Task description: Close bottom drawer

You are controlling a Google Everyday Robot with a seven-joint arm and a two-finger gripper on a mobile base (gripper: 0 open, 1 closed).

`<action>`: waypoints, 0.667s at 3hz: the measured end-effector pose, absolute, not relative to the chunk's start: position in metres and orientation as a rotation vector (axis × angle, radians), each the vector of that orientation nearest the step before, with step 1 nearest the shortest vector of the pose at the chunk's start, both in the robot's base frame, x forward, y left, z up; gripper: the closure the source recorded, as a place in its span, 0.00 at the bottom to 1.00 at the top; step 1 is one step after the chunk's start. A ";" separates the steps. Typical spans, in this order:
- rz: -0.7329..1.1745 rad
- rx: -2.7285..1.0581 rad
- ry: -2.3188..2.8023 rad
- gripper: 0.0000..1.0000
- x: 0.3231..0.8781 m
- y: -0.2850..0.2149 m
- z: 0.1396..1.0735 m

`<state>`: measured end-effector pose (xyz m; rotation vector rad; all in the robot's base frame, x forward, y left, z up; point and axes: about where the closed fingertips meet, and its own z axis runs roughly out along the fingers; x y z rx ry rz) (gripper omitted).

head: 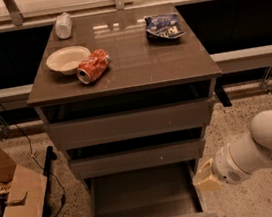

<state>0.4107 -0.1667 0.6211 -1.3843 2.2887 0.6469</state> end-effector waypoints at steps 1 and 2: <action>0.687 -1.344 2.293 1.00 0.407 -0.169 0.578; 0.734 -1.292 2.307 1.00 0.404 -0.172 0.534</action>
Offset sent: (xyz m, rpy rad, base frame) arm -0.0085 -0.0107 -0.1359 0.1011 0.0680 -0.0889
